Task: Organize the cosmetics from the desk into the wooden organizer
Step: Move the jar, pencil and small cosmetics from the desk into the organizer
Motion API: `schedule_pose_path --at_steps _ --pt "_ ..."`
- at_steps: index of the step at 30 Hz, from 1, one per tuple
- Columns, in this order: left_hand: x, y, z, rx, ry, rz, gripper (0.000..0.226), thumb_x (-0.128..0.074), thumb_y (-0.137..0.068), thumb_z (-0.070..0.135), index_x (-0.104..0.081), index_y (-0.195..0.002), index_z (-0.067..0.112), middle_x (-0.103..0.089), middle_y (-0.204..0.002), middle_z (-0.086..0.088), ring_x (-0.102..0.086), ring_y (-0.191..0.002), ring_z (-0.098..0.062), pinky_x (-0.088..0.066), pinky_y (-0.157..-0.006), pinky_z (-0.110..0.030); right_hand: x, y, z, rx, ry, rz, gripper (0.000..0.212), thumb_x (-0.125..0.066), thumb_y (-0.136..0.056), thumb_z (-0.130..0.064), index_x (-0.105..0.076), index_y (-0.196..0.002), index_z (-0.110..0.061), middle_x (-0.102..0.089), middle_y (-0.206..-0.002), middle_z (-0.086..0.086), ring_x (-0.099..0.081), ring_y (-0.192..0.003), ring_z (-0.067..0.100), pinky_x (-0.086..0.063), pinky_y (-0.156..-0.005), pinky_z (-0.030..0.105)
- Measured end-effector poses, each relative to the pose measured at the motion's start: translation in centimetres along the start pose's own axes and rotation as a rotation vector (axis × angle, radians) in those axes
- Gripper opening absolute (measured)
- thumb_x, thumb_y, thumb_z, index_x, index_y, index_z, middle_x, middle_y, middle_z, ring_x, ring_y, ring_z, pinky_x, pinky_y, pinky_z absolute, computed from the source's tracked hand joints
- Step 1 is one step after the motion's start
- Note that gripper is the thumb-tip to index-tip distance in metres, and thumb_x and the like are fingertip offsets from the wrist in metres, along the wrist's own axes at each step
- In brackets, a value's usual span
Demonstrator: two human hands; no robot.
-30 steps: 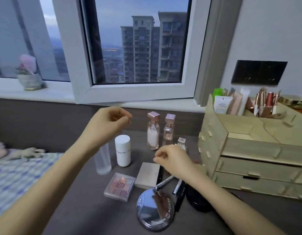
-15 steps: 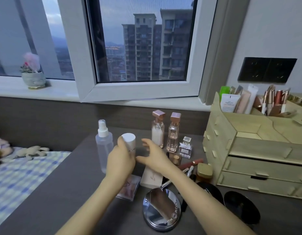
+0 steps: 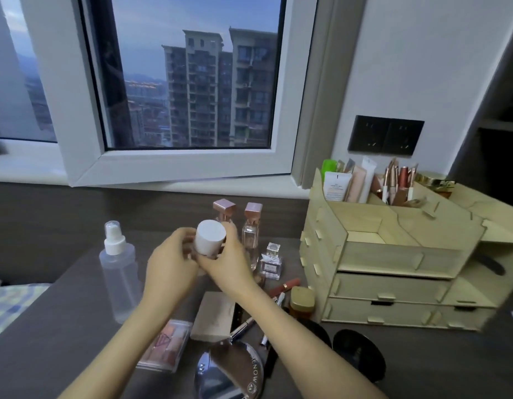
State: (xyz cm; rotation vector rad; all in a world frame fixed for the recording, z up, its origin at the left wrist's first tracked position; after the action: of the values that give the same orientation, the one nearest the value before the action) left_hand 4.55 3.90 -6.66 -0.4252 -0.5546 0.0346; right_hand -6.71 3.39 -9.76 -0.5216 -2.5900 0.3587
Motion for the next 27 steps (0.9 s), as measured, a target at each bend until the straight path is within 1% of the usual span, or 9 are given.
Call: schedule_pose_path --at_steps 4,7,10,12,13,15,18,21,27 --pt "0.4 -0.5 4.7 -0.146 0.225 -0.091 0.045 -0.042 -0.064 0.001 -0.07 -0.094 0.019 -0.072 -0.091 0.006 -0.066 -0.085 -0.01 -0.051 -0.072 -0.018 5.6 1.3 -2.8 0.119 0.063 0.212 0.063 -0.074 -0.072 -0.035 -0.035 -0.122 -0.037 -0.063 -0.113 -0.004 -0.062 -0.101 0.022 -0.053 -0.082 0.04" --pt "0.2 -1.2 7.8 -0.255 0.342 -0.171 0.048 -0.043 -0.07 -0.013 -0.072 -0.09 0.019 -0.074 -0.092 0.007 -0.066 -0.084 -0.003 -0.049 -0.072 -0.008 10.3 2.8 -4.9 0.224 0.062 0.336 0.067 -0.075 -0.071 -0.03 -0.037 -0.126 -0.032 -0.057 -0.109 -0.015 -0.06 -0.106 0.018 -0.052 -0.087 0.039" --pt "-1.4 -1.8 10.2 -0.339 0.354 -0.231 0.045 -0.047 -0.076 -0.014 -0.071 -0.086 0.024 -0.073 -0.09 0.01 -0.066 -0.085 -0.002 -0.05 -0.076 -0.012 15.8 3.7 -6.3 0.289 0.064 0.468 0.068 -0.075 -0.07 -0.025 -0.037 -0.127 -0.031 -0.048 -0.109 -0.029 -0.054 -0.104 0.002 -0.053 -0.084 0.022" --pt "-2.9 -2.1 11.8 -0.399 0.302 -0.234 0.038 -0.051 -0.081 -0.007 -0.071 -0.088 0.025 -0.072 -0.091 0.013 -0.065 -0.087 -0.001 -0.049 -0.079 -0.015 20.2 3.6 -6.2 0.272 0.04 0.568 0.067 -0.076 -0.072 -0.012 -0.039 -0.126 -0.026 -0.048 -0.109 -0.024 -0.055 -0.1 0.003 -0.052 -0.076 0.013" --pt "-3.8 -2.3 12.6 -0.435 0.267 -0.231 0.033 -0.052 -0.083 -0.003 -0.072 -0.09 0.022 -0.071 -0.092 0.011 -0.065 -0.088 -0.003 -0.048 -0.08 -0.016 22.3 3.3 -6.0 0.261 0.047 0.621 0.066 -0.075 -0.072 -0.01 -0.039 -0.125 -0.024 -0.051 -0.11 -0.018 -0.056 -0.1 0.007 -0.053 -0.076 0.016" --pt "-5.7 -3.1 14.1 -0.504 0.176 -0.221 0.025 -0.054 -0.085 0.003 -0.072 -0.095 0.016 -0.071 -0.098 0.004 -0.063 -0.094 -0.011 -0.046 -0.084 -0.02 26.0 2.5 -5.2 0.229 0.08 0.701 0.066 -0.074 -0.073 -0.01 -0.037 -0.126 -0.023 -0.053 -0.116 -0.005 -0.058 -0.1 0.017 -0.056 -0.079 0.03" --pt "-8.9 -5.1 16.5 -0.598 0.043 -0.17 0.02 -0.055 -0.087 0.013 -0.071 -0.099 0.015 -0.069 -0.103 -0.003 -0.058 -0.102 -0.021 -0.039 -0.083 -0.026 29.3 0.4 -3.4 0.158 0.135 0.713 0.063 -0.073 -0.074 -0.011 -0.036 -0.123 -0.021 -0.053 -0.111 -0.003 -0.058 -0.094 0.02 -0.055 -0.082 0.047" --pt "-12.0 -6.9 18.8 -0.656 -0.033 -0.141 0.018 -0.056 -0.087 0.019 -0.071 -0.097 0.017 -0.065 -0.098 -0.006 -0.054 -0.098 -0.026 -0.032 -0.075 -0.026 30.5 -1.7 -1.8 0.11 0.171 0.661 0.061 -0.073 -0.073 -0.01 -0.037 -0.122 -0.019 -0.052 -0.107 -0.004 -0.057 -0.095 0.02 -0.054 -0.081 0.046" --pt "-16.8 -9.2 21.6 -0.781 -0.174 -0.08 0.019 -0.059 -0.082 0.029 -0.071 -0.096 0.025 -0.062 -0.106 -0.001 -0.052 -0.103 -0.026 -0.031 -0.086 -0.033 31.0 -4.7 1.0 0.073 0.29 0.606 0.067 -0.076 -0.07 -0.014 -0.037 -0.123 -0.019 -0.054 -0.11 -0.002 -0.056 -0.102 0.022 -0.052 -0.084 0.046"
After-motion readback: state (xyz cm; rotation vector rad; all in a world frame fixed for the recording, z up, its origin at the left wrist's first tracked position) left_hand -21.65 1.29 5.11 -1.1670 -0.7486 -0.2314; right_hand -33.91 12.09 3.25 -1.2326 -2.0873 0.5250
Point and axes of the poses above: each hand's wrist, its own y-axis away from the middle knuckle, its own x-axis out of the back of the hand, z = x × y, the point moved 2 cm from there along -y, towards the middle knuckle
